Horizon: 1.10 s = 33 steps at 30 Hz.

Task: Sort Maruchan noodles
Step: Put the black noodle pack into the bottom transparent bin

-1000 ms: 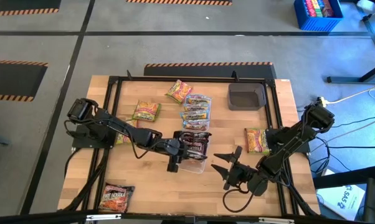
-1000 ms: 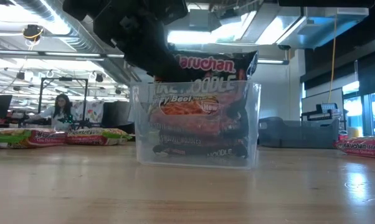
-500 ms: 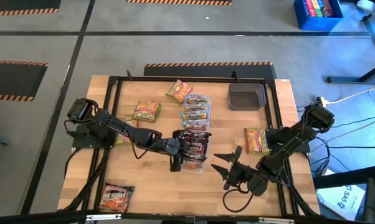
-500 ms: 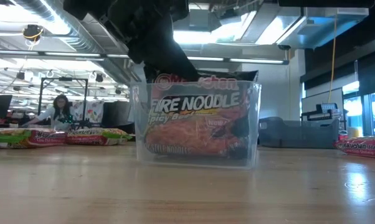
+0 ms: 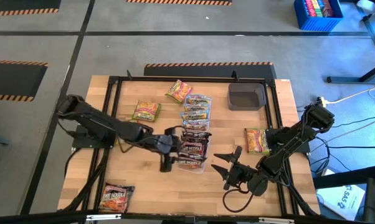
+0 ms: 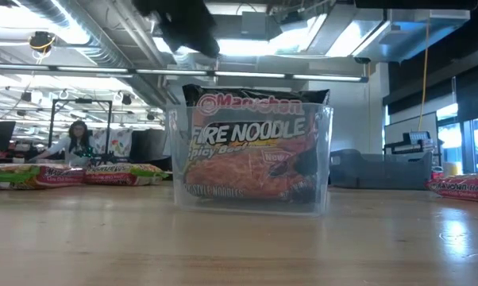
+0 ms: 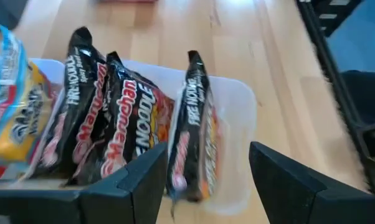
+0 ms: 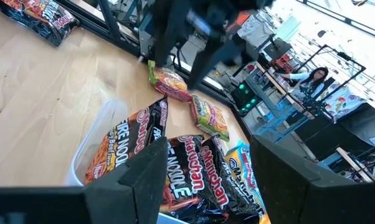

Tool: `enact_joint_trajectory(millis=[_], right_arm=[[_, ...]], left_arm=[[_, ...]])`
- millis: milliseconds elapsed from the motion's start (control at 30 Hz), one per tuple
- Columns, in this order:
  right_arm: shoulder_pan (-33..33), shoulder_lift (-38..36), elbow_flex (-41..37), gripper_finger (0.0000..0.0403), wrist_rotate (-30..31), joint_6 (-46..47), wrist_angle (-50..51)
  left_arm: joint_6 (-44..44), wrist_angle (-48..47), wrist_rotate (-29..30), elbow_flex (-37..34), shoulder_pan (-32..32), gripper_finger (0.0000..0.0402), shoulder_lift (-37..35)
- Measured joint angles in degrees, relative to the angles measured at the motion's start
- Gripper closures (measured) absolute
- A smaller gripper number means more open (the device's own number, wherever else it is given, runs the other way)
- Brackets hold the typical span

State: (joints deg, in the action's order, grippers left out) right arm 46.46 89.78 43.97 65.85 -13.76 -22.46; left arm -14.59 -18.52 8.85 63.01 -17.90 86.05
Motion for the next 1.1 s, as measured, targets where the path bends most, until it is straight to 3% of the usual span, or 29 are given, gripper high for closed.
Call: enact_joint_trajectory(millis=[167, 333, 467, 700, 1100], right_arm=[[0.0, 0.0, 0.0, 0.0194, 0.0, 0.7, -0.1], [-0.9, 0.0, 0.0, 0.0194, -2.6, 3.6, -0.1], [-2.6, 0.0, 0.0, 0.0194, -8.7, 6.0, 0.3], [-6.3, 0.0, 0.0, 0.0194, -17.7, 10.7, 1.9], [-6.8, 0.0, 0.0, 0.0194, -20.0, 12.7, 2.6]], left_arm=[[-3.8, -11.0, 1.8, 0.1, -3.3, 0.0184, -6.5], [-11.3, -17.5, 10.8, 0.0, -10.2, 0.0184, -10.9], [-12.3, -17.7, 16.3, 0.0, -15.9, 0.0184, -11.1], [-12.4, -17.4, 20.5, 0.0, -23.1, 0.0184, -8.5], [-10.6, -4.1, 20.1, 0.0, -24.3, 0.0184, -6.5]])
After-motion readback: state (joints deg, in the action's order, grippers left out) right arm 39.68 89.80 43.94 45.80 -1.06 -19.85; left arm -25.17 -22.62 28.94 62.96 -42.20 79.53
